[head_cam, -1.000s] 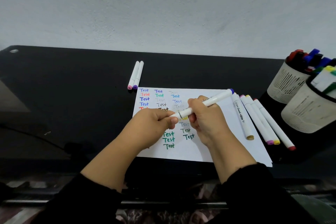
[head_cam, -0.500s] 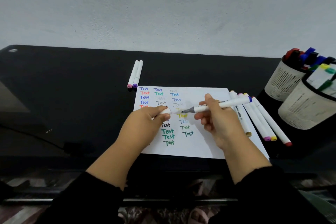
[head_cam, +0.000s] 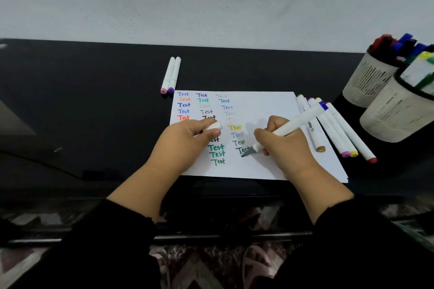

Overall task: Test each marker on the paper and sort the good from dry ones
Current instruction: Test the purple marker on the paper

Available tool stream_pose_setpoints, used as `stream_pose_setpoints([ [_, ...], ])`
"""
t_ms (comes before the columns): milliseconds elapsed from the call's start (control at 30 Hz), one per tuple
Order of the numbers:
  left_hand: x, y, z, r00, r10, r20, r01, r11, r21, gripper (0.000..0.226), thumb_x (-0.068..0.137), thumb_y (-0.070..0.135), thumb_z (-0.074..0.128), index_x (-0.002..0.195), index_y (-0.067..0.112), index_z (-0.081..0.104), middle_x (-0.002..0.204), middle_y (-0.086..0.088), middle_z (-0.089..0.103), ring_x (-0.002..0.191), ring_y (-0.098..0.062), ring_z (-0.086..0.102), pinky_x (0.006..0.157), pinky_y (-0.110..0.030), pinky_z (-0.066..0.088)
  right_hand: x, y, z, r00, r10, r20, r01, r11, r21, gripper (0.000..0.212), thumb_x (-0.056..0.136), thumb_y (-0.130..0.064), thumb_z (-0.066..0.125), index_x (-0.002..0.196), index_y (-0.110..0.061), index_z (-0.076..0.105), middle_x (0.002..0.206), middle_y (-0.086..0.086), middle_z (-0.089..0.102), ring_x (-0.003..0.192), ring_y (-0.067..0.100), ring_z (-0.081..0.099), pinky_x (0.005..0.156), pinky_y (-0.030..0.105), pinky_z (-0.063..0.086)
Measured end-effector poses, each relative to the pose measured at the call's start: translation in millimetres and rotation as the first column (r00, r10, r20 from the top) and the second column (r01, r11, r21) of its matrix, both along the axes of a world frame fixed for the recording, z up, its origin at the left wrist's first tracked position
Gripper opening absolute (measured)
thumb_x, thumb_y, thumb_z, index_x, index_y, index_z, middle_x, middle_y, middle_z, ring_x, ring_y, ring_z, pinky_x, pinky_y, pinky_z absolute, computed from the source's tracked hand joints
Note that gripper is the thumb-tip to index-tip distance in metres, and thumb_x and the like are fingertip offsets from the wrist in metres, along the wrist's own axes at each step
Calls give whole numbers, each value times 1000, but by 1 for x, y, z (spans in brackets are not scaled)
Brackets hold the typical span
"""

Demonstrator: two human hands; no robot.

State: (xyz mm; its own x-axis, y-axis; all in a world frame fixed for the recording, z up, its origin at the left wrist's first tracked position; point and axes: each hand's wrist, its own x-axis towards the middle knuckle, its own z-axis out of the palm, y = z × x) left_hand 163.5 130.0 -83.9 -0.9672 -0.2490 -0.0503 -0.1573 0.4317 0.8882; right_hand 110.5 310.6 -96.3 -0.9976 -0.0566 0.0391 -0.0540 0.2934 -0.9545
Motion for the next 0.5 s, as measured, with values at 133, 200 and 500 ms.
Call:
stream_pose_setpoints([
  [133,1,3,-1,1000,-12,11,12,1000,-12,32,86,37,63,117,32,64,117,22,59,101,7,48,88,-14,39,4,-1,1,999,40,-16,-39,999,23,38,80,-6,61,55,-15,33,49,2,43,48,11,46,53,22,37],
  [200,1,4,-2,1000,-24,11,24,999,-26,30,86,37,62,116,34,64,106,26,58,92,12,48,79,-6,36,5,-1,1,998,55,-18,-54,997,56,33,80,-6,60,58,-11,36,52,6,44,50,11,44,47,17,33],
  [500,-1,6,-7,999,-49,1,49,998,-46,18,88,35,62,104,43,64,66,44,49,69,35,42,62,8,32,2,1,0,998,69,-1,-69,997,37,34,76,-4,57,56,-15,32,63,12,35,64,21,36,62,30,30],
])
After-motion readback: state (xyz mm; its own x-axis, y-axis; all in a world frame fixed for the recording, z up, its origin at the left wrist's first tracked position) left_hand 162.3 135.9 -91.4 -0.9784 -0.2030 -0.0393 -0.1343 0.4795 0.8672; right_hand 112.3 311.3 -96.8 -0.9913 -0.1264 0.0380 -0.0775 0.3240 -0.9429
